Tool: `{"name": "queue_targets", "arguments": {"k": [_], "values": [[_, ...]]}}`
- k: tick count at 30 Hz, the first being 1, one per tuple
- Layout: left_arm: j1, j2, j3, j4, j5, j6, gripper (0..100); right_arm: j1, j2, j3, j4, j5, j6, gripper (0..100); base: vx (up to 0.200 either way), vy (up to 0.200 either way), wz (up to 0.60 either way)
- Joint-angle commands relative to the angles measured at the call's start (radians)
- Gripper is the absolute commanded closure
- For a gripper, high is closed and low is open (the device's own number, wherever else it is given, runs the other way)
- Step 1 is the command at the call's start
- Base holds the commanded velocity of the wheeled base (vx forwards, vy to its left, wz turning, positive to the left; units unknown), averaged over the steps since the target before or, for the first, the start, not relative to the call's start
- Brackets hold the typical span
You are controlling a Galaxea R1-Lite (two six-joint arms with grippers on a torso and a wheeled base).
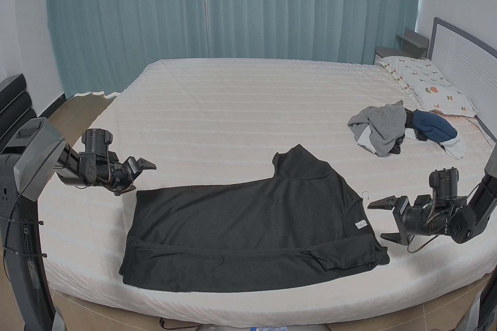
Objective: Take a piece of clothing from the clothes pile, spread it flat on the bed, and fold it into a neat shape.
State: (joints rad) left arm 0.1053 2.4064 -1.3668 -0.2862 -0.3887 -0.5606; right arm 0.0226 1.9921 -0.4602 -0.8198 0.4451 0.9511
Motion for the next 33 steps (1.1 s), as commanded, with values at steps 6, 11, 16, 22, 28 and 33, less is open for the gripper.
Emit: {"name": "queue_targets", "arguments": {"k": [6,11,16,22,28,33], "values": [[-0.003,0.073,0.011,-0.044,0.041,0.021,0,0.0,0.005,-0.002,-0.001,0.0,-0.003,0,0.0,0.0,0.0],[-0.009,0.077,0.008,-0.057,0.041,0.019,0,0.0,0.005,-0.005,-0.001,0.0,-0.006,0,0.0,0.0,0.0],[-0.015,0.073,0.012,-0.056,0.042,0.013,100,0.0,0.017,-0.026,-0.001,0.0,-0.008,0,0.0,0.0,0.0],[-0.015,0.036,0.054,-0.057,0.06,0.007,100,0.037,0.076,-0.186,0.008,-0.019,-0.014,0,0.0,0.0,0.0],[-0.01,-0.015,0.049,-0.057,0.122,-0.111,100,0.069,0.175,-0.474,0.169,-0.026,-0.052,0,0.0,0.0,0.0],[-0.009,-0.064,0.055,-0.053,0.12,-0.183,100,0.106,0.315,-0.704,0.278,-0.1,-0.167,0,0.0,0.0,0.0]]}}
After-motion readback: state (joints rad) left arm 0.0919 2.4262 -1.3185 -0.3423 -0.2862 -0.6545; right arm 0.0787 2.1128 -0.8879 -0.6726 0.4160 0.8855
